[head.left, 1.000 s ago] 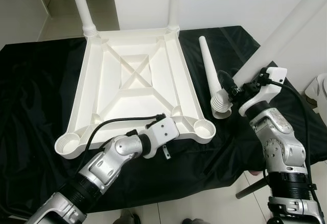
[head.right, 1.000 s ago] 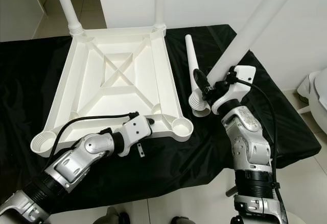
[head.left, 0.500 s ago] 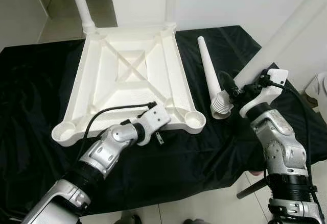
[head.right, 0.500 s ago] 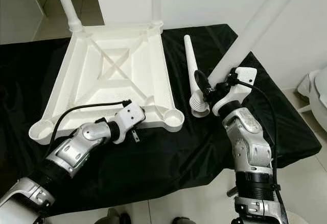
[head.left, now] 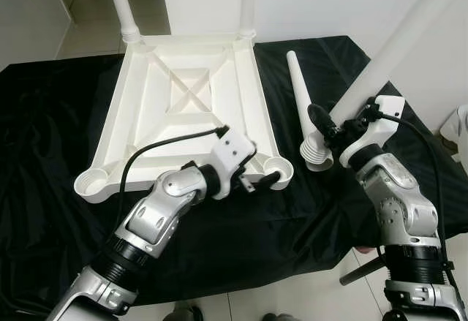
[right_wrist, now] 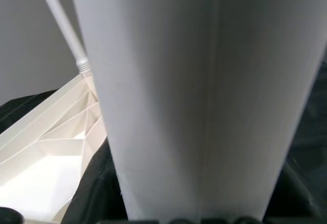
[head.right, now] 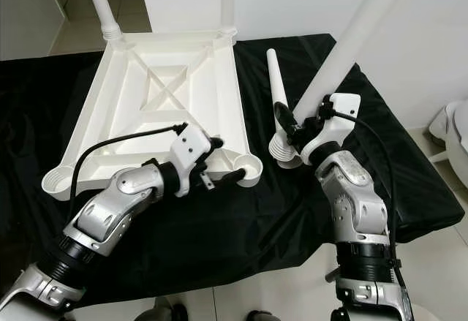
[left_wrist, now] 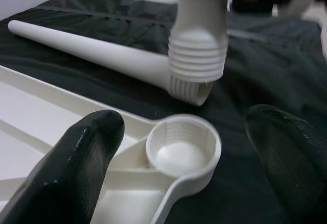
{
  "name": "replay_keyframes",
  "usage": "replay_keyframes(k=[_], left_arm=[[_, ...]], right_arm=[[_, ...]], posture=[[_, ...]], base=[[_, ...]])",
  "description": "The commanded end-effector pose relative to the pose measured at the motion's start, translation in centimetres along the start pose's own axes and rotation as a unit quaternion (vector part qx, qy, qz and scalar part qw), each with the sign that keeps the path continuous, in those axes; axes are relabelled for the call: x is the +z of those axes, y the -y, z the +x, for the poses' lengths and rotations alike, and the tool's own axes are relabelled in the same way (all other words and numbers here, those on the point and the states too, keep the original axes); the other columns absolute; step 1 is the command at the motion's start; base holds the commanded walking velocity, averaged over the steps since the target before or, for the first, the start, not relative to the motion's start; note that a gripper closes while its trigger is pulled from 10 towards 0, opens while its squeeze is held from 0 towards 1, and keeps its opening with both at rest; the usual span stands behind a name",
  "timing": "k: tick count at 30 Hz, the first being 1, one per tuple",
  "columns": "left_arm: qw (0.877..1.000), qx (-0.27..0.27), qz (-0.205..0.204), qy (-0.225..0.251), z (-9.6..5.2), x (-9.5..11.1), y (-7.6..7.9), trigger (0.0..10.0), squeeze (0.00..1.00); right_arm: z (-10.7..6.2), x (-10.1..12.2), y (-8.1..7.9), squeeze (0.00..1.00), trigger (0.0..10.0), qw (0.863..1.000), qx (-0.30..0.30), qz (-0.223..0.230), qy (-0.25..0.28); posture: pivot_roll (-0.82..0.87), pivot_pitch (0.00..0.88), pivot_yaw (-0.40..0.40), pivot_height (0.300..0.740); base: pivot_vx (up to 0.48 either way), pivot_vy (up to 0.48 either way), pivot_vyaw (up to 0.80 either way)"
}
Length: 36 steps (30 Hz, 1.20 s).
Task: Building children table
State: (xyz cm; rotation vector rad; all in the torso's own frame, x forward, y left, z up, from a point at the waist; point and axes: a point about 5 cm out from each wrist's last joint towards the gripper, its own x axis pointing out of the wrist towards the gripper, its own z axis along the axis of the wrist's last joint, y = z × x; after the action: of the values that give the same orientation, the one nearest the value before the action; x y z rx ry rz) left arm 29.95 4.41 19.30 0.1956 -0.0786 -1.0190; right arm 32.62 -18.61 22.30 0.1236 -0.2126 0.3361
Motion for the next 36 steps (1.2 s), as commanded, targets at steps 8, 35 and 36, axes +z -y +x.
replay_keyframes(k=[8, 35, 36], left_arm=[[0.998, 0.057, -0.022, -0.018, -0.7, 0.3, -2.1, 10.0, 0.00], [0.991, 0.122, 0.040, -0.027, -3.5, 0.5, -2.3, 10.0, 0.00], [0.992, 0.119, 0.038, -0.026, -3.5, 0.5, -2.2, 10.0, 0.00]], right_arm=[[1.8, -0.5, -1.1, 0.00, 10.0, 0.999, 0.016, -0.031, -0.005], [1.1, -2.3, -5.9, 0.00, 10.0, 0.986, 0.165, -0.009, -0.002], [1.0, -2.4, -5.9, 0.00, 10.0, 0.986, 0.165, -0.008, -0.004]], posture=[[-0.03, 0.121, 0.020, 0.740], [0.00, 0.132, -0.024, 0.740], [0.00, 0.132, -0.024, 0.740]], base=[[0.000, 0.000, 0.00], [0.000, 0.000, 0.00], [0.000, 0.000, 0.00]])
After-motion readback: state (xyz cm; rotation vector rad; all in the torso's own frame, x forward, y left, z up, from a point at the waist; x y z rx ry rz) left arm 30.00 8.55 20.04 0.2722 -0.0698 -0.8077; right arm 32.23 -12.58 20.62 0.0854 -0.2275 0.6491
